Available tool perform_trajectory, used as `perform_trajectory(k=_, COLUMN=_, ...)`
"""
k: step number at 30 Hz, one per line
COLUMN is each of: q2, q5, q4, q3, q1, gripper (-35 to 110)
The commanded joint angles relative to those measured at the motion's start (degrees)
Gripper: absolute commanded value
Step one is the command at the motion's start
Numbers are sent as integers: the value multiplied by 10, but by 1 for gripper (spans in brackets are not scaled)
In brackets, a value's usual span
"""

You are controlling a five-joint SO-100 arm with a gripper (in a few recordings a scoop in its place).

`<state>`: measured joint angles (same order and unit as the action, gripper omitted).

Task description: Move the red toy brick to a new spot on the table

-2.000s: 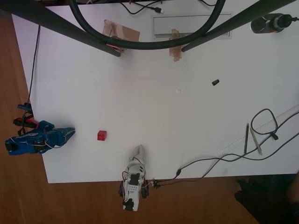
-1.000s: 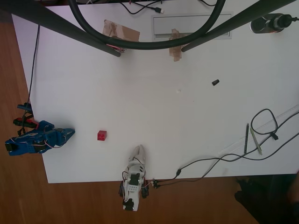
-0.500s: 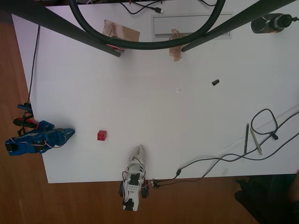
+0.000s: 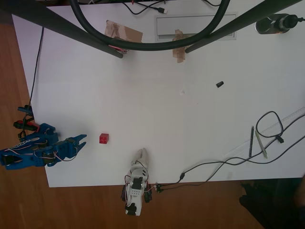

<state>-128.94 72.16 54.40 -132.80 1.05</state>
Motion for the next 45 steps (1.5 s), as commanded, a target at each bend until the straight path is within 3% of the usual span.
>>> perform_trajectory(k=1, q2=76, q5=-4, q4=-23, q3=139, q1=-8, gripper=22)
perform_trajectory(k=12, q2=195, q5=-1, q4=-139, q3=153, q1=-36, gripper=30)
perform_trajectory(k=35, q2=235, q5=73, q4=-410, q3=-34, q1=-62, gripper=31)
perform_trajectory(k=45, q2=236, q5=76, q4=-495, q3=-94, q1=-54, gripper=13)
